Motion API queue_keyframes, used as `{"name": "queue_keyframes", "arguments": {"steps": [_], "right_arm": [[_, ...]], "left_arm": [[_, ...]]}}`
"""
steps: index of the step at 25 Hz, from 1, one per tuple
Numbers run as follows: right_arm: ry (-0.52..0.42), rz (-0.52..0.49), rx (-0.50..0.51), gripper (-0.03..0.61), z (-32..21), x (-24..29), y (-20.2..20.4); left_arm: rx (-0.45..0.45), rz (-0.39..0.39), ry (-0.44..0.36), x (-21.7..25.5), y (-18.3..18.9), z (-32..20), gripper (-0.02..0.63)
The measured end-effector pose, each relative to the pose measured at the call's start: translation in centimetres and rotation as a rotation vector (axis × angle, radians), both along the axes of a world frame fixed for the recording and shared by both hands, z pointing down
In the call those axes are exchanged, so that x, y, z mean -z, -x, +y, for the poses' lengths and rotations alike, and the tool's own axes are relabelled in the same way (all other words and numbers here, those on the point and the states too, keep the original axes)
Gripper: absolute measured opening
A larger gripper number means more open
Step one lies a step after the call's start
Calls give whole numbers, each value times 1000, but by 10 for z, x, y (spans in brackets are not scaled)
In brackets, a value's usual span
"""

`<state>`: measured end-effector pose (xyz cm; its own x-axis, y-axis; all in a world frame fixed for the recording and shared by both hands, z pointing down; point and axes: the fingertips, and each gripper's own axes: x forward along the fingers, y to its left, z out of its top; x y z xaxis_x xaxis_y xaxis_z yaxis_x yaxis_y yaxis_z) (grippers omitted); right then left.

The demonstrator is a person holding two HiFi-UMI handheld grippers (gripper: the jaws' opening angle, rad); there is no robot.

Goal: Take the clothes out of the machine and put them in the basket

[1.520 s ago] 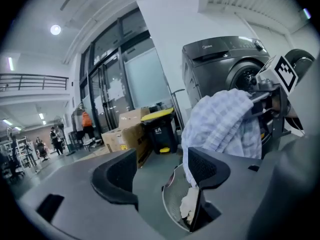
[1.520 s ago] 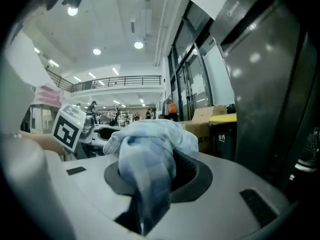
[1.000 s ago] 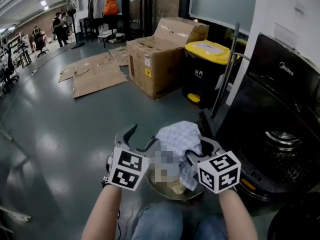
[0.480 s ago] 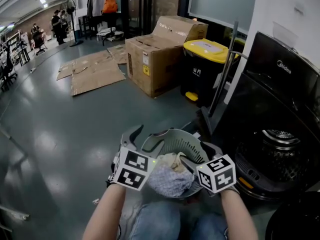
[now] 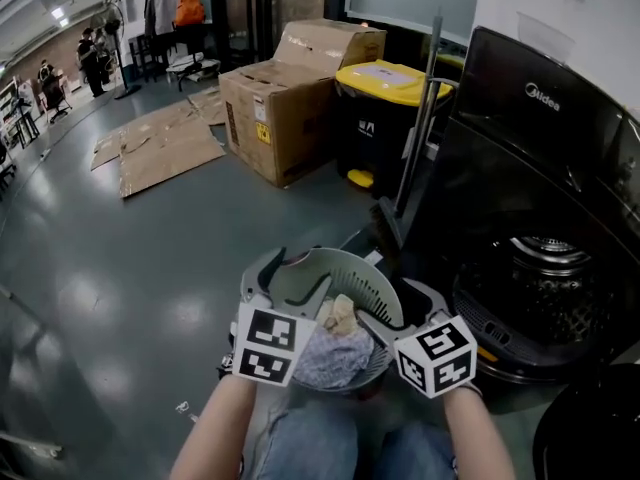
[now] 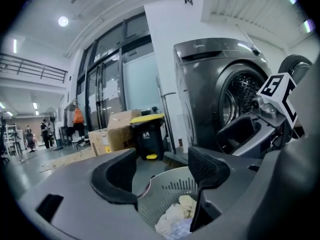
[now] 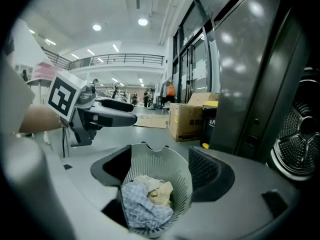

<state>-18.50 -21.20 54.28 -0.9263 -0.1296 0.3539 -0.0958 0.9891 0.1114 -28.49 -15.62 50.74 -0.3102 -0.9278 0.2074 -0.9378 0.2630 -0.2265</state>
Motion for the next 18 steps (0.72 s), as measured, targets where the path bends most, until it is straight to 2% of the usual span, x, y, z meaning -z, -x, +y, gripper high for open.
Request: {"name": "queue_keyframes", "arguments": {"steps": [4,8,11,18], "right_arm": [[2,1,-54,350,-18,-6,-25],[69,8,-94,341,-35,-4,-49],[119,15,-134,336,-39,8,-73],[228,87,-259,333,-40,58,-131]], "left_arm": [[-44,13,9,-13,-21,-18,305],[-90,13,1,-4,-43,-37,305],[-111,54,16,9,-62,-45,305],[-144,130,145,51,-102,-40,305]]}}
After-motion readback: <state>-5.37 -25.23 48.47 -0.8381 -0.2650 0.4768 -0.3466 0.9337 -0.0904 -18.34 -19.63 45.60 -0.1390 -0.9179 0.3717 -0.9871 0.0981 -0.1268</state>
